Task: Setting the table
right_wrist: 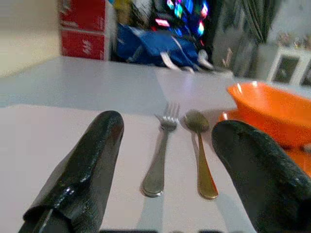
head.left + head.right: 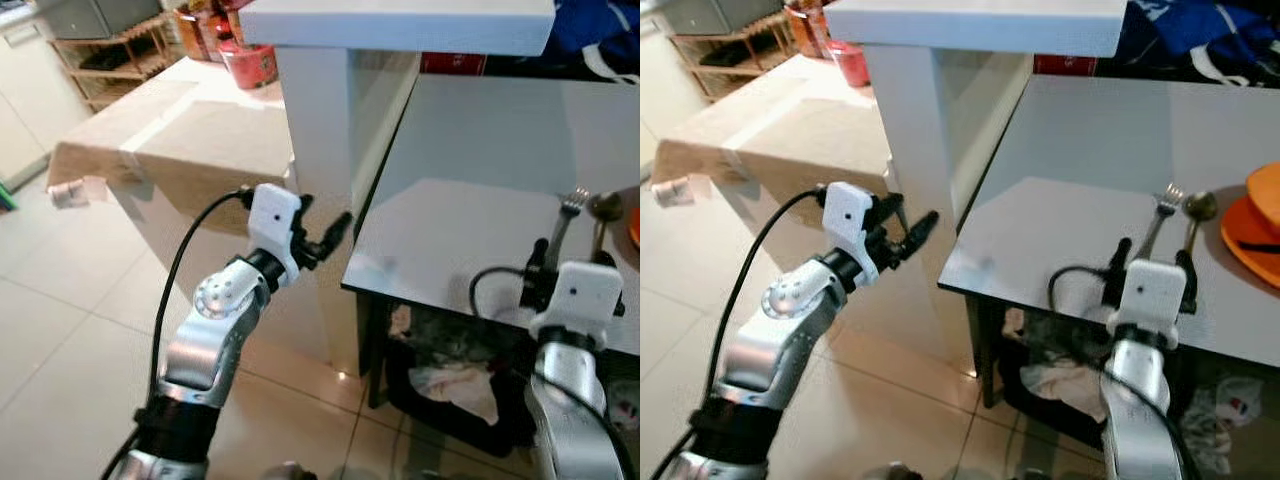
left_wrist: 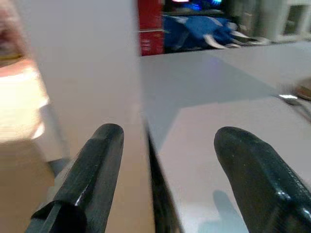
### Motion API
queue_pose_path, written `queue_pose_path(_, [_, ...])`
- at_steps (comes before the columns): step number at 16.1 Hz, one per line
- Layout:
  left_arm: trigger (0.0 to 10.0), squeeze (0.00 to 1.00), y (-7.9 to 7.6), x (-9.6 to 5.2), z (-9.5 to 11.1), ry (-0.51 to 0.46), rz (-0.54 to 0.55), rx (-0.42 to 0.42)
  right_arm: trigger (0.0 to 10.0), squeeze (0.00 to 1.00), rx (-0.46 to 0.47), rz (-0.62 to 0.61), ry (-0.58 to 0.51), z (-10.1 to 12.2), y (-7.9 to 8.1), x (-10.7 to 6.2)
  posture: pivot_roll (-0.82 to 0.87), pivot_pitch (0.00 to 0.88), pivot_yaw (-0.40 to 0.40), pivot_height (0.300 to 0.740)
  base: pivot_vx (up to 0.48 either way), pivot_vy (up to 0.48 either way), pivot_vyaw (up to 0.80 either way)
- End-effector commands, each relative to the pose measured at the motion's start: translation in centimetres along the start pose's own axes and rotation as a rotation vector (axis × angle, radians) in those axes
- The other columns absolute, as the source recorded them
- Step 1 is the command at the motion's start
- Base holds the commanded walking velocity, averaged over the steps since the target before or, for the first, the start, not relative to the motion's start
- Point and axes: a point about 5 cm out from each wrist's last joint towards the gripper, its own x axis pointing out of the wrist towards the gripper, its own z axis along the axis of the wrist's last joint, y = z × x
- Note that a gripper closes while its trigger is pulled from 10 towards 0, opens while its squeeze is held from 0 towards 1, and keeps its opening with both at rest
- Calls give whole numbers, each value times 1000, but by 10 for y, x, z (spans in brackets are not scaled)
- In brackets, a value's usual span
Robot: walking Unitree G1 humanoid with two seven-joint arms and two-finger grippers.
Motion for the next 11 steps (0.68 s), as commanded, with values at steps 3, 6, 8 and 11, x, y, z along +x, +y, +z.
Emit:
queue_pose_path(3, [10000, 0, 17, -12, -20, 8, 144, 0, 10000, 0, -15, 120, -68, 9, 10, -19, -52, 0, 87, 723, 0, 0, 0])
queue_pose_path(6, [10000, 0, 15, -36, -46, 63, 135, 46, 10000, 0, -5, 145, -18, -3, 7, -21, -61, 0, 78, 723, 0, 0, 0])
queue_pose_path(8, [10000, 0, 12, -25, -33, -9, 131, 111, 10000, 0, -12, 149, -41, -2, 7, -7, -44, 0, 64, 723, 0, 0, 0])
queue_pose_path(11, [10000, 0, 10, -15, -25, -44, 124, 127, 10000, 0, -8, 139, -59, -1, 10, 7, -37, 0, 75, 723, 0, 0, 0])
